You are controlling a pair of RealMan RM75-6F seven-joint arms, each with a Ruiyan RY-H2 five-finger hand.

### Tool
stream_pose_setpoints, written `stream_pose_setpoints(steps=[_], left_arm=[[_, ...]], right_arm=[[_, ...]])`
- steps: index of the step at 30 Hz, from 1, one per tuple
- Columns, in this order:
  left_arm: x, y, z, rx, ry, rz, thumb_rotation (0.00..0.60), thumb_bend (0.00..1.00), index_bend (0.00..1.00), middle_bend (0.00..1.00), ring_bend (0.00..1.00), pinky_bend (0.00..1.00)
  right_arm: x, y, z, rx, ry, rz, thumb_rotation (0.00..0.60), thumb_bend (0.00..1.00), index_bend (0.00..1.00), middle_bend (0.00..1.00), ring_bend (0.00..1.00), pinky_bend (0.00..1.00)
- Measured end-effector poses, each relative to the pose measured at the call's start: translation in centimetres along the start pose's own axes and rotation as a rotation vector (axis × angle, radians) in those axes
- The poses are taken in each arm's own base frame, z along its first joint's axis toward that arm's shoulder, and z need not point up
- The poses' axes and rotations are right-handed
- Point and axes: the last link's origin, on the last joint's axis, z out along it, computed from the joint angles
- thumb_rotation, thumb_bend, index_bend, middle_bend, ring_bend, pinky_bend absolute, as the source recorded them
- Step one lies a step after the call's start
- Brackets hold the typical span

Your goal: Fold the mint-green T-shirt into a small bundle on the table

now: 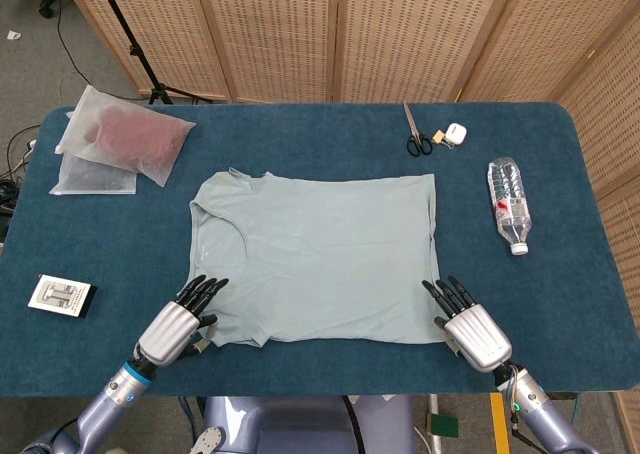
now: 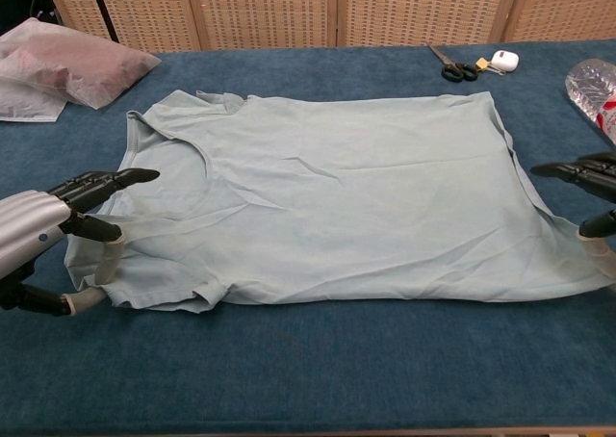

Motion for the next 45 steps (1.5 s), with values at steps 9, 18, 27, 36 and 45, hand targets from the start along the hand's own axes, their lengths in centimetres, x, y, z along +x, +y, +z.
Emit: stream_pose_setpoints(steps=[9,18,27,36,45], left_arm=[[0.2,-0.3,-0.5,0.0,0.008,-0.013,0.6,0.57,0.73,0.0,0.0,0.0],[0.6,0.1,-1.8,-0.027,-0.009,-0.055,0.6,0.6,0.73,0.0,0.0,0.0],[1.8,1.2,-3.9,-0.082,-0.028,-0.081,0.6,0.6,0.73,0.0,0.0,0.0],[3.2,3.0,-6.7,-0.157,-0.068,-0.112,0.6,0.62,0.73,0.0,0.0,0.0],[3.8,4.0,-9.4,-0.196,-0.108,-0.14,0.6,0.63,0.73,0.0,0.0,0.0]], right_arm=[[0.1,-0.1,-0.1,0.011,-0.003,0.006,0.6,0.5,0.66,0.0,0.0,0.0],[0.4,-0.5,-0.7,0.072,-0.02,0.03,0.6,0.52,0.66,0.0,0.0,0.0],[1.7,-1.6,-1.9,0.185,-0.021,0.066,0.6,0.52,0.66,0.0,0.0,0.0],[3.1,-2.9,-4.2,0.294,-0.041,0.12,0.6,0.51,0.67,0.0,0.0,0.0],[3.8,-3.8,-7.0,0.364,-0.061,0.135,0.6,0.51,0.67,0.0,0.0,0.0]])
